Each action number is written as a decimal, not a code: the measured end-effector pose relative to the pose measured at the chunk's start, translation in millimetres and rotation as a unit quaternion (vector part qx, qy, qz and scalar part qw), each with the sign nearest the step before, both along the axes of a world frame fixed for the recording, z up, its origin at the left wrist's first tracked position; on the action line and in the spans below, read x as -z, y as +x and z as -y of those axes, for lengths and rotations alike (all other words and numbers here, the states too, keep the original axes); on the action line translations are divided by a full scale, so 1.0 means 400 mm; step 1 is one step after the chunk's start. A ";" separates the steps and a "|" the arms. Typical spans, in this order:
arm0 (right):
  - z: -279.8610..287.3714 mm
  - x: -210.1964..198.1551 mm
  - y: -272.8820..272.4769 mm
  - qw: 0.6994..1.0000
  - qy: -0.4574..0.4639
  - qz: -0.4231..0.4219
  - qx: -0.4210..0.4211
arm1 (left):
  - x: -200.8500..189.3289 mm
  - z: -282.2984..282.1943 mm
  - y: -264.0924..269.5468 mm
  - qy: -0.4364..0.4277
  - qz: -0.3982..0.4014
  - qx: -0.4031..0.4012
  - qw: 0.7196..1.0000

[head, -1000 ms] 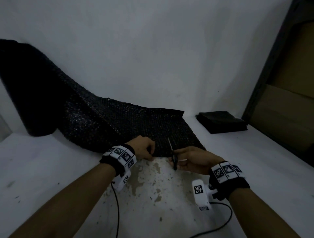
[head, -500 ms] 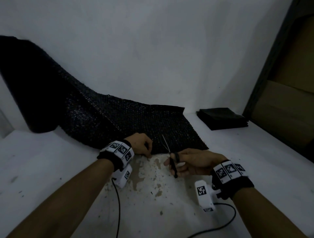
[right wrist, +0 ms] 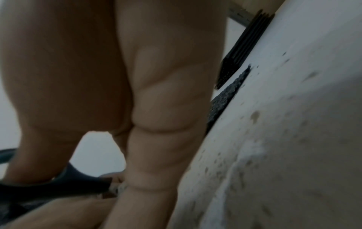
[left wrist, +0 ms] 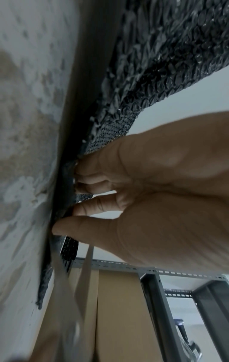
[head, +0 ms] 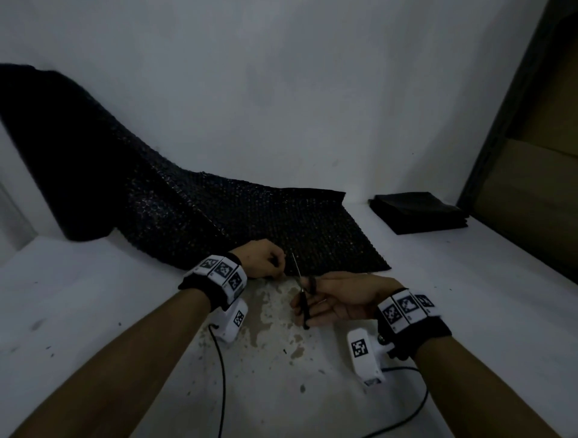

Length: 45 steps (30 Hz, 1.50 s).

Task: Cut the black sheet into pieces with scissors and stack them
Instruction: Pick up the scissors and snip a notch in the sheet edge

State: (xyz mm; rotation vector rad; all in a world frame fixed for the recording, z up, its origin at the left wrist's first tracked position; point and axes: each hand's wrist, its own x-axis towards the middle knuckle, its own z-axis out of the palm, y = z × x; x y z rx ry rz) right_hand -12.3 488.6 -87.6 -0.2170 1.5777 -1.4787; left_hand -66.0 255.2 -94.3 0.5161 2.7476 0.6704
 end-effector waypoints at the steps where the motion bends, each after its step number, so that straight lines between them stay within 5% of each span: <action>1: 0.007 0.004 -0.002 1.000 -0.002 0.000 0.003 | 0.002 0.001 -0.001 0.007 -0.003 0.005 1.000; 14: 0.019 0.012 -0.016 1.000 0.004 -0.008 -0.004 | 0.038 0.041 -0.011 0.145 0.035 0.019 0.989; 45: 0.016 0.041 -0.028 0.999 -0.025 -0.012 0.036 | 0.056 0.044 -0.016 0.143 0.022 0.003 0.989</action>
